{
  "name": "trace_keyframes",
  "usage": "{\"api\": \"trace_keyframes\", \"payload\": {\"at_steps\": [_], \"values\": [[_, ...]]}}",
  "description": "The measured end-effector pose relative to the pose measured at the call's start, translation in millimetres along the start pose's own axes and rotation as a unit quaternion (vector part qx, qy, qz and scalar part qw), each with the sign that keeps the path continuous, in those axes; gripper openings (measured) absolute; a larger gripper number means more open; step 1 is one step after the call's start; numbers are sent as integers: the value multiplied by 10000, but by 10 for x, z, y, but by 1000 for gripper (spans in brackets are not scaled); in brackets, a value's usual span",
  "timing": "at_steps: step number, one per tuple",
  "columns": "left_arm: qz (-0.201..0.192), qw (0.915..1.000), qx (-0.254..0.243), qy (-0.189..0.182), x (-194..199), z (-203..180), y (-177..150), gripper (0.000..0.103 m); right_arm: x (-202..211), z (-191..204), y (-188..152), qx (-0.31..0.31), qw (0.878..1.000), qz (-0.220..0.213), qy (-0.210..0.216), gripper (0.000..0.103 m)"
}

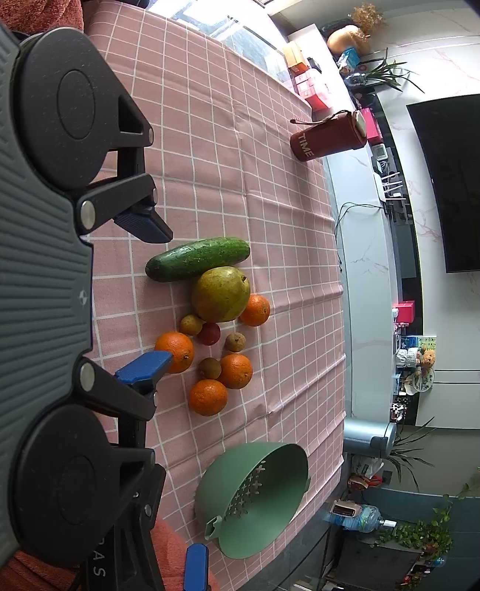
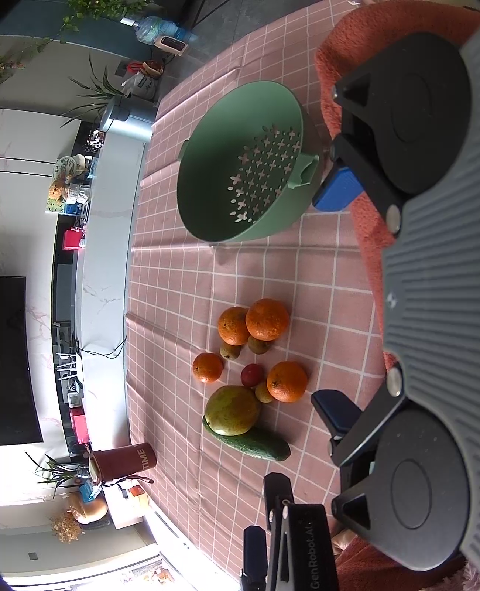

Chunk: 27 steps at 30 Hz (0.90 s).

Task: Organize fruits

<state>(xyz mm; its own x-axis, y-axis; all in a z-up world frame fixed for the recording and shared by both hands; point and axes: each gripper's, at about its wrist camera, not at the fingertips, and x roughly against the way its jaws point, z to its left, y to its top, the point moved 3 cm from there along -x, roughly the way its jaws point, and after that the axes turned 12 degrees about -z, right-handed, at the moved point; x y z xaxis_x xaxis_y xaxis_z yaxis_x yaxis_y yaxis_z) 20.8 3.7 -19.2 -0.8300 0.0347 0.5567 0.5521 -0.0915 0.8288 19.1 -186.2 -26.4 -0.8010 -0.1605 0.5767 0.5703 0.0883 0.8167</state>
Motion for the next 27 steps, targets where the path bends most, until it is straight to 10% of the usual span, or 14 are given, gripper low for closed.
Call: {"api": "trace_keyframes", "payload": {"at_steps": [27], "values": [[-4, 10000, 53, 7, 18, 8, 3, 79, 11, 7, 3, 23, 10000, 65, -53, 99]]}}
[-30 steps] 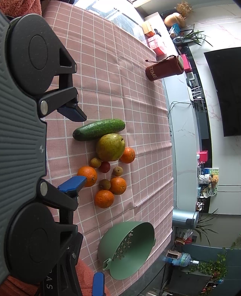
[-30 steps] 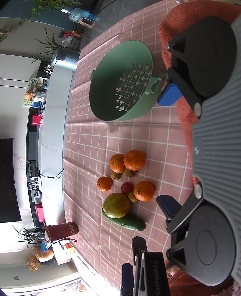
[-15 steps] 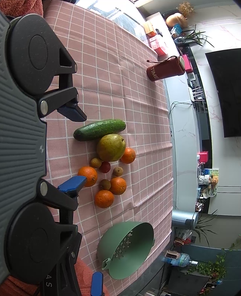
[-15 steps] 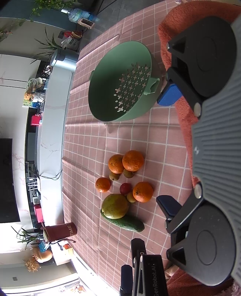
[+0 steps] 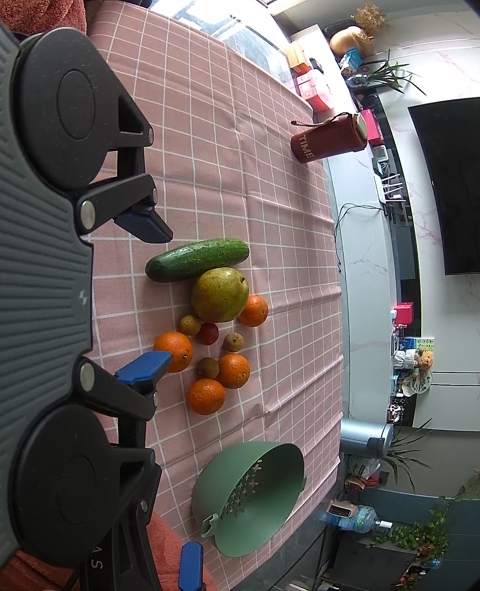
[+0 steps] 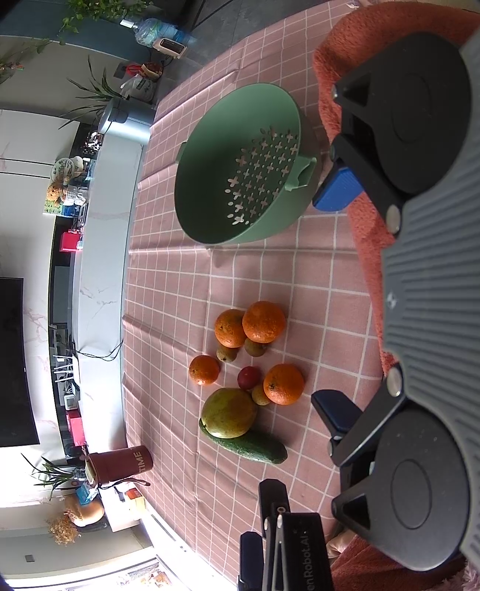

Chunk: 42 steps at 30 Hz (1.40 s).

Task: Organize fruits

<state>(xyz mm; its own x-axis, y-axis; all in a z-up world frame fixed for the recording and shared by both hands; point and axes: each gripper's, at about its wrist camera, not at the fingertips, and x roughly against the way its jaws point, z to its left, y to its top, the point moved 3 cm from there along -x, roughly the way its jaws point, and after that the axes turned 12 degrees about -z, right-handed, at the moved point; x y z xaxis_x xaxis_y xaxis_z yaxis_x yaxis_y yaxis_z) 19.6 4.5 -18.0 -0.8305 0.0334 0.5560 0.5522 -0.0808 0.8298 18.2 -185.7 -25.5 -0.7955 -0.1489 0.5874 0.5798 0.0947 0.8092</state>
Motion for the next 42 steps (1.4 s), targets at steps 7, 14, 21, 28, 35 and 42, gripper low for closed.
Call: {"api": "trace_keyframes", "payload": {"at_steps": [7, 14, 21, 28, 35, 42], "values": [[1, 10000, 3, -2, 1, -4, 3, 79, -1, 0, 0, 1, 10000, 2, -1, 99], [26, 10000, 60, -61, -4, 3, 20, 79, -18, -2, 4, -41, 10000, 0, 9, 99], [-37, 9999, 87, -52, -135, 68, 104, 78, -75, 9, 84, -171, 9988, -303, 331, 98], [169, 9986, 403, -297, -403, 175, 155, 62, -347, 82, 199, -188, 9973, -258, 666, 82], [107, 9962, 719, -474, -724, 297, 147, 56, -831, 82, 240, -366, 9972, 144, 641, 59], [-77, 9974, 524, -498, -1038, 269, 95, 71, -1238, -9, 178, -814, 9942, 486, 513, 52]]}}
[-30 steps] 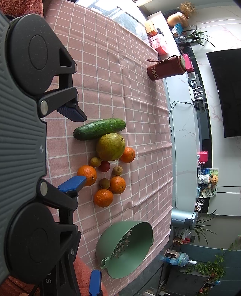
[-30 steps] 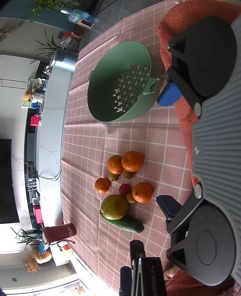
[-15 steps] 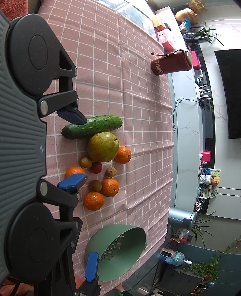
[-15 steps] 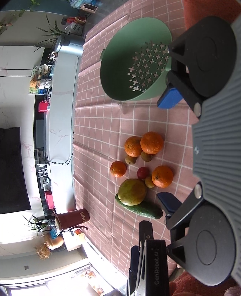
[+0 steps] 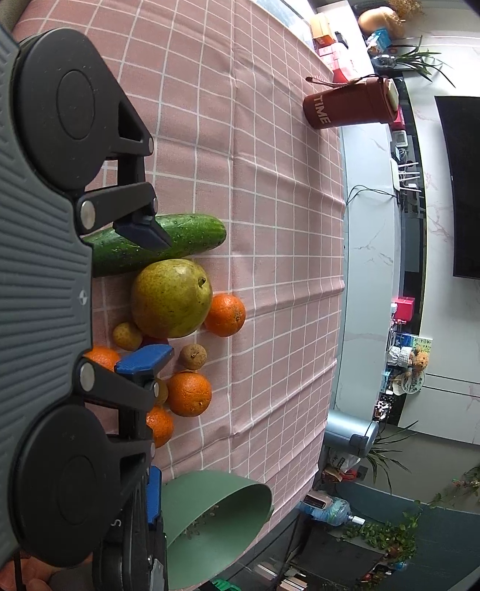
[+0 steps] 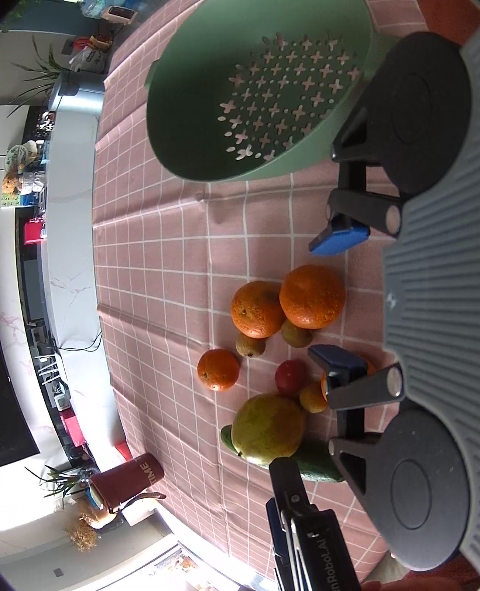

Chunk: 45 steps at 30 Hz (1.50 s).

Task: Organize fruits
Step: 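Grasp a large orange with the right tool while the left tool grasps the yellow-green pear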

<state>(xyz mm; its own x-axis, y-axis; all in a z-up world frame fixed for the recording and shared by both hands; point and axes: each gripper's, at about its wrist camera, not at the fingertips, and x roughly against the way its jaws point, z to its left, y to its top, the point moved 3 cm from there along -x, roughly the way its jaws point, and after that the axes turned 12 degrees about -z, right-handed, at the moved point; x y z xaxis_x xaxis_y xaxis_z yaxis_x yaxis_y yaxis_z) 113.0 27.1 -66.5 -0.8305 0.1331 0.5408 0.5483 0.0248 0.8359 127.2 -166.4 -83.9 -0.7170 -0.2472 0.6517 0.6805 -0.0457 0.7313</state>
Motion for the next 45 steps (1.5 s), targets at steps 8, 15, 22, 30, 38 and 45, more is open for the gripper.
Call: {"api": "trace_keyframes", "payload": {"at_steps": [8, 15, 22, 30, 38, 45], "values": [[-10, 9995, -304, 29, -234, -6, 1, 75, -227, -89, -13, -340, 9991, 235, -69, 52], [114, 9997, -172, -160, -362, 14, -27, 74, -351, -122, -34, -553, 9975, 425, 94, 46], [104, 9987, -487, -76, -419, -80, -65, 72, -367, -120, -42, -559, 9976, 390, 139, 43], [-105, 9954, -954, 4, -409, -187, -106, 72, -354, -150, -47, -661, 9969, 391, 181, 42], [-326, 9969, -702, 155, -301, -142, -84, 71, -298, -152, -45, -661, 9972, 255, 228, 41], [-462, 9987, -192, 118, 13, -164, 79, 71, -163, -139, -18, -640, 9972, 100, 374, 41]]}}
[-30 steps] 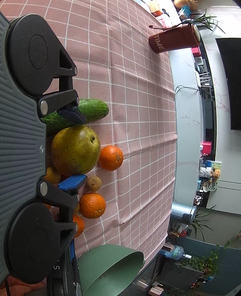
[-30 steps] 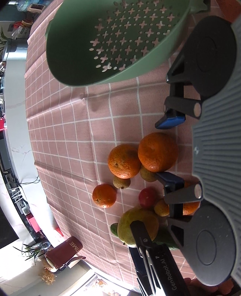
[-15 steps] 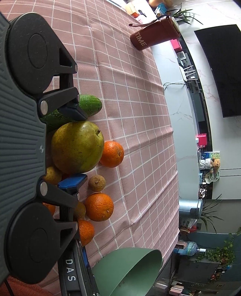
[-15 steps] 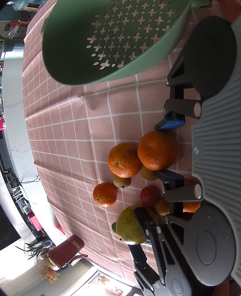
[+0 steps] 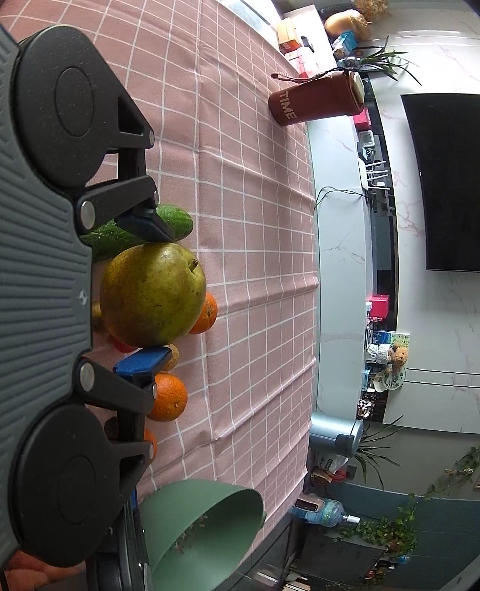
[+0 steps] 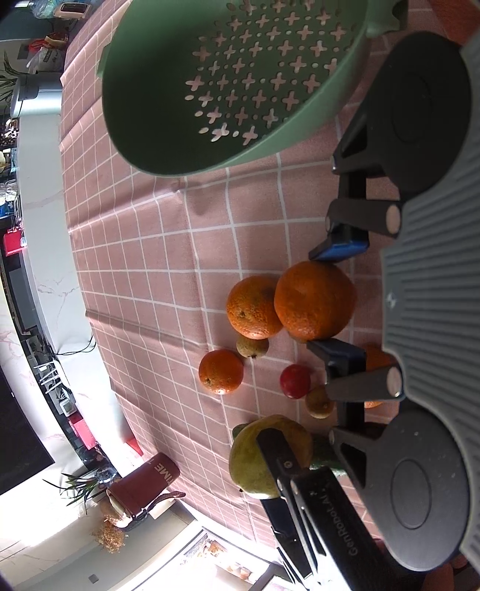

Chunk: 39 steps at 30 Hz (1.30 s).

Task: Organize fruits
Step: 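Grasp a large orange with the right tool while the left tool grasps the yellow-green pear, then carry the orange with the right tool into the green colander while the left tool lowers the pear there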

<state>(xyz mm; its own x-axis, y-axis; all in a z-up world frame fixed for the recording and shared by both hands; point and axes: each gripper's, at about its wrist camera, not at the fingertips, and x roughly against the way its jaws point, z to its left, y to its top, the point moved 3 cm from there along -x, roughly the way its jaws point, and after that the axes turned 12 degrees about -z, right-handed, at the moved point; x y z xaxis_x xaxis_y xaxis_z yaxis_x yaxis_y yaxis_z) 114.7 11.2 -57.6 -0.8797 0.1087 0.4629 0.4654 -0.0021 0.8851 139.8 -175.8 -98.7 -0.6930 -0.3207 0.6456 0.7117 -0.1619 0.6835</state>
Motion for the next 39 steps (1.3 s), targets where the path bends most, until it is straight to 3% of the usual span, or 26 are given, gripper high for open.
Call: {"api": "trace_keyframes", "payload": {"at_steps": [8, 12, 18, 24, 30, 39], "values": [[142, 9997, 207, -21, 263, -263, 236, 71, 334, 118, 135, 499, 9986, -149, 132, 41], [107, 9986, 450, -251, 298, -424, 417, 71, 509, 51, 317, 681, 9972, -185, 238, 41], [132, 9975, 408, -562, 164, -837, 643, 71, 775, -164, 702, 1364, 9901, -329, 69, 41], [416, 9924, 405, -1084, -124, -1329, 692, 71, 656, -624, 887, 2011, 9782, 81, -518, 41], [1023, 9838, 458, -1402, -493, -1622, 558, 71, 430, -1032, 811, 2407, 9665, 639, -626, 41], [1555, 9782, 159, -1370, -754, -1859, 384, 71, 166, -1284, 699, 2725, 9556, 1030, -438, 41]]}}
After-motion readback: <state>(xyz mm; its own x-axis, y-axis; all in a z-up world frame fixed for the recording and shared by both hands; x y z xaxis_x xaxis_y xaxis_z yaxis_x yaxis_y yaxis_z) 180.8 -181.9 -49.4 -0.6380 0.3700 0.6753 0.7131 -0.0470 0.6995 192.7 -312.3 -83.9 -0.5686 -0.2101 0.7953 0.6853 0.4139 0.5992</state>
